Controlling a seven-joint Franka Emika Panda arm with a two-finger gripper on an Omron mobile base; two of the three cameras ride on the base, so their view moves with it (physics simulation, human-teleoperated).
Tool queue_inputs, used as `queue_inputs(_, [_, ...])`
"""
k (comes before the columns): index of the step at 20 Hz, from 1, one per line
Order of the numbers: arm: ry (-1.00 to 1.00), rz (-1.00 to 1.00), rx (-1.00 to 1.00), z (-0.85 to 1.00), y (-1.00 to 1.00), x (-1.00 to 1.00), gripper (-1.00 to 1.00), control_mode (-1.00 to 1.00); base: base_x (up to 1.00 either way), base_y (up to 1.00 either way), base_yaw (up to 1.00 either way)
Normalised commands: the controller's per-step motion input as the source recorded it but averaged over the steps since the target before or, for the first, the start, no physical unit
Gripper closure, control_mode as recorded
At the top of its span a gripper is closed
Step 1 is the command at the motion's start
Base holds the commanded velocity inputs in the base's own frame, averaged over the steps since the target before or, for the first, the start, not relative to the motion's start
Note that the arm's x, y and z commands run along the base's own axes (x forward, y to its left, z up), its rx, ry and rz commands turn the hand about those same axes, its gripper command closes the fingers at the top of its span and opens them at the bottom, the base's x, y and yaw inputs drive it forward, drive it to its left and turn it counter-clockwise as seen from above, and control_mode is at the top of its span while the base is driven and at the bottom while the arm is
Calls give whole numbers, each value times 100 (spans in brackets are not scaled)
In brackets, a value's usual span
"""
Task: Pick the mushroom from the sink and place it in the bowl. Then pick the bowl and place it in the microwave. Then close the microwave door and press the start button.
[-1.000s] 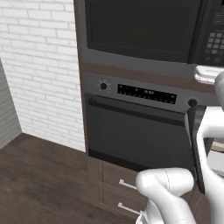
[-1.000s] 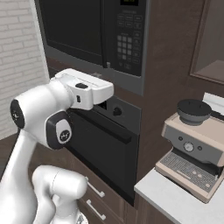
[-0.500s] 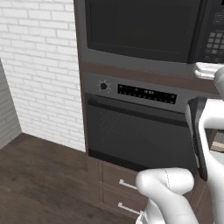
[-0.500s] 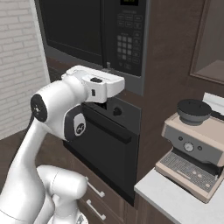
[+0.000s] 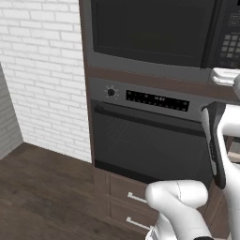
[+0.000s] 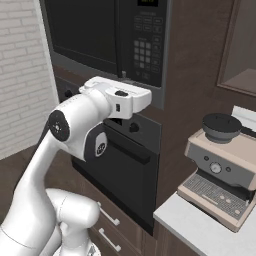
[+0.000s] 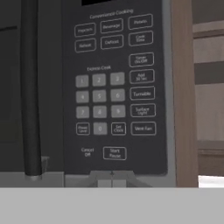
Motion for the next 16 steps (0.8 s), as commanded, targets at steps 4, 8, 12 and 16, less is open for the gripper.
queue_inputs(4, [0, 1, 0, -13, -6, 14, 100, -100, 0, 0, 0])
queue_inputs(8, [0, 1, 0, -3, -7, 14, 100, -100, 0, 0, 0])
queue_inputs(12, [0, 0, 0, 0, -9, 12, 100, -100, 0, 0, 0])
queue_inputs(16, [0, 0, 0, 0, -7, 19, 100, -100, 0, 0, 0])
